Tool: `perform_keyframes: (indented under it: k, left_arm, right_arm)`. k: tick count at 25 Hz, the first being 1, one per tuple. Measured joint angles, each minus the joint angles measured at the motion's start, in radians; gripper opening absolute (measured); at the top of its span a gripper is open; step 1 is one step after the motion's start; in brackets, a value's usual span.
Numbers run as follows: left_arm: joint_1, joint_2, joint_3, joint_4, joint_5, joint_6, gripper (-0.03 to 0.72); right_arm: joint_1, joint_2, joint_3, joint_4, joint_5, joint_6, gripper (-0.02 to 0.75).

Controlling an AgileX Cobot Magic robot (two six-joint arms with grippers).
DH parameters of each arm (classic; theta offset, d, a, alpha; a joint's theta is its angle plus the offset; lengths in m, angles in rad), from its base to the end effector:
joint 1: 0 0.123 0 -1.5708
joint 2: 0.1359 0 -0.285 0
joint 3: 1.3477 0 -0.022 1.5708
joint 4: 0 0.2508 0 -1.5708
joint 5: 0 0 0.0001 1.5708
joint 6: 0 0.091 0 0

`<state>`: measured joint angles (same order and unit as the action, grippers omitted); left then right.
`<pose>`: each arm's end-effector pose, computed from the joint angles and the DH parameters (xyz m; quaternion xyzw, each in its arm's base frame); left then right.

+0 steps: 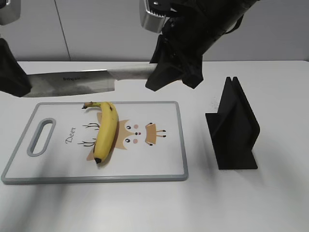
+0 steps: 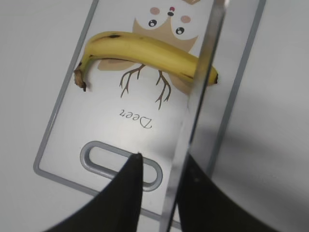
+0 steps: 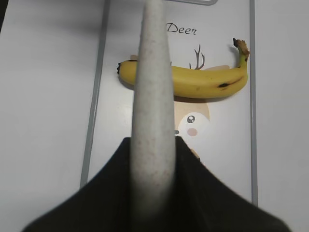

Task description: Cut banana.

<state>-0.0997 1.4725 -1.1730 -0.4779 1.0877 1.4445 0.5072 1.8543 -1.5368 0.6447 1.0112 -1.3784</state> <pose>0.2816 -0.0654 0.2976 0.6138 0.7460 -0.0924 0.2412 0.3255 0.2339 0.2764 -0.6855 0.6484 0.1995 0.2643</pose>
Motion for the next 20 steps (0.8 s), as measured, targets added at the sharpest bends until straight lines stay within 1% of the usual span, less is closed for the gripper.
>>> perform_keyframes:
  k: [3, 4, 5, 8, 12, 16, 20]
  left_arm:
    - [0.0, 0.0, 0.0, 0.023, 0.002, 0.001, 0.048]
    - [0.0, 0.0, 0.0, 0.025, 0.004, 0.006, 0.02]
    - [-0.001, 0.0, 0.0, 0.028, 0.007, 0.01, 0.008]
    - [-0.001, 0.001, 0.0, 0.026, 0.01, 0.018, -0.001]
    - [-0.009, 0.033, 0.0, 0.007, 0.008, 0.021, -0.003]
    - [-0.056, 0.051, 0.0, 0.034, -0.036, 0.021, -0.005]
    - [-0.097, 0.071, 0.0, 0.06, -0.048, 0.02, -0.011]
  right_arm:
    - [0.0, 0.002, 0.0, 0.0, -0.013, 0.001, 0.173]
    - [0.0, 0.003, 0.0, 0.0, -0.017, 0.0, 0.173]
    - [0.0, 0.003, 0.0, -0.001, -0.019, -0.003, 0.173]
    - [0.0, 0.004, -0.001, -0.014, -0.019, -0.003, 0.173]
    - [0.0, 0.004, -0.003, -0.066, -0.01, 0.042, 0.173]
    - [0.0, 0.03, -0.01, -0.136, 0.032, 0.072, 0.173]
    - [0.0, 0.072, -0.011, -0.175, 0.064, 0.089, 0.173]
